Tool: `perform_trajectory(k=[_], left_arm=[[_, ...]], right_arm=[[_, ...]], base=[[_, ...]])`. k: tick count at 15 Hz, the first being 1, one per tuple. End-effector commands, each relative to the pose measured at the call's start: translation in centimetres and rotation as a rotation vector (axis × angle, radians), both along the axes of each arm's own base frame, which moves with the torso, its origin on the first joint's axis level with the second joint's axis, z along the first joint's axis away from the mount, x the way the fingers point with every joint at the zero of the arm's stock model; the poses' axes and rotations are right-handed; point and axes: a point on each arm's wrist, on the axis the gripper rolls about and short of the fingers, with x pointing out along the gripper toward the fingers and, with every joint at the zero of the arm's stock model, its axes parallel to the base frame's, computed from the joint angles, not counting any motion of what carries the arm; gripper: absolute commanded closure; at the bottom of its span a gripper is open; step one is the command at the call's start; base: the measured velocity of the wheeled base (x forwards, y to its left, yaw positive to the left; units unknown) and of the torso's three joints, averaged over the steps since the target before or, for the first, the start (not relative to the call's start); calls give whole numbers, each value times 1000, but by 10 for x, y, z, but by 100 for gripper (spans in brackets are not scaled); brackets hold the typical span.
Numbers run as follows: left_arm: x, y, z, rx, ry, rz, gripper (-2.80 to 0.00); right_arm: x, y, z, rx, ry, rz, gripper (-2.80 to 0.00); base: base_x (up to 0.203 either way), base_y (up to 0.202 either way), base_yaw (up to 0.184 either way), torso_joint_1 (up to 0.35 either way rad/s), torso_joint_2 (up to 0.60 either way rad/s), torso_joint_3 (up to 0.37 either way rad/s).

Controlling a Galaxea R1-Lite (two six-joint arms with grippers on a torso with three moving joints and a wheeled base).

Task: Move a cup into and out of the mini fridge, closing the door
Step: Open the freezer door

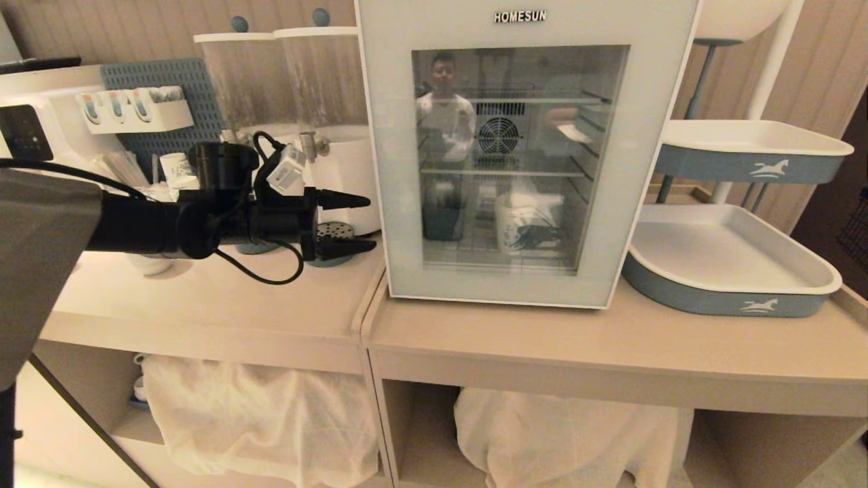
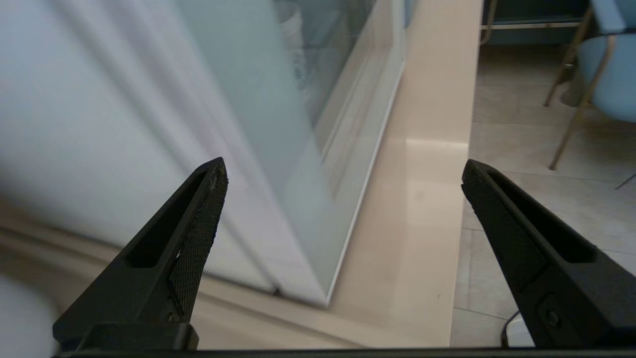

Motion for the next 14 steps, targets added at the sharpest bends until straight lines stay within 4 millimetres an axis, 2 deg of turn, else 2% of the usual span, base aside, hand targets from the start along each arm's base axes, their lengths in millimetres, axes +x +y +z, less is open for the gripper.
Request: perform_trajectory(k=[1, 4, 11, 14], left_arm=[[-3, 9, 10, -4, -28, 10, -280], [3, 6, 8, -3, -13, 8, -280], [20, -19, 1, 11, -14, 3, -280], [22, -19, -1, 14, -16, 14, -280]], right_arm=[[0, 0, 0, 0, 2, 1, 0], [0, 0, 0, 0, 0, 1, 0], [0, 0, 0, 0, 2, 1, 0], [0, 0, 0, 0, 2, 1, 0]], base=[[0, 0, 0, 0, 0, 0], [0, 0, 0, 0, 0, 0], [0, 0, 0, 0, 0, 0], [0, 0, 0, 0, 0, 0]])
